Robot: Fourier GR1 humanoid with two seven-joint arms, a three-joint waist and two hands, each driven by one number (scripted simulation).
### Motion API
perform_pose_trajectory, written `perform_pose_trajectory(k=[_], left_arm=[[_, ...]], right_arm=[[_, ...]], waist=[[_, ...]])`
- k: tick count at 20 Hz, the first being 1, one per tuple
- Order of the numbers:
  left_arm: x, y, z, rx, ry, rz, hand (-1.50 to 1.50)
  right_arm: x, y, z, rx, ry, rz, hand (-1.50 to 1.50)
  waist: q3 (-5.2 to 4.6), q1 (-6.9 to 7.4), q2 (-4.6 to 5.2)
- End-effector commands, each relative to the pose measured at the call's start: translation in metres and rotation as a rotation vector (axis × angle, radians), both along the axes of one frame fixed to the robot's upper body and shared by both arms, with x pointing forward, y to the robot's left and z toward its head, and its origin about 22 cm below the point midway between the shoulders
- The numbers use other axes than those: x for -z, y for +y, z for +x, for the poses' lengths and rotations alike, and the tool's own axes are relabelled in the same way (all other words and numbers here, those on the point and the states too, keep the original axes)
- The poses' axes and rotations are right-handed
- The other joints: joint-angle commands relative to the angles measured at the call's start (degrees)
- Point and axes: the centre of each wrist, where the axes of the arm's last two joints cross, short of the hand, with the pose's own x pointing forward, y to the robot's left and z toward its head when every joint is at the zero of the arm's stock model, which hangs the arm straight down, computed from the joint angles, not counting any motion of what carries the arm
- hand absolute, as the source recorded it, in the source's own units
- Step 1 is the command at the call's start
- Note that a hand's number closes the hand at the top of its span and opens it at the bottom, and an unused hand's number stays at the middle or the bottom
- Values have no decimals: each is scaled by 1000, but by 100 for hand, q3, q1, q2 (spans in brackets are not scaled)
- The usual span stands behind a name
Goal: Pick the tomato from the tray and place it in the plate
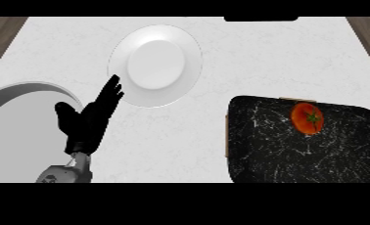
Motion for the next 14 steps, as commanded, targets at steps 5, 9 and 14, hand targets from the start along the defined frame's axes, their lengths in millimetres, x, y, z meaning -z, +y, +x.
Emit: perform_pose_trajectory(k=[5,9,14], left_arm=[[38,10,-23,-64,172,-8,0],[37,26,-15,-79,186,11,0],[43,26,-17,-82,179,-7,0]], right_arm=[[-21,-48,-36,-64,97,-436,-150],[-29,-39,-35,-75,108,-633,-150],[-21,-27,-36,-20,145,-769,-150]], waist=[[-99,21,45],[-110,-10,19],[-121,-31,-13]])
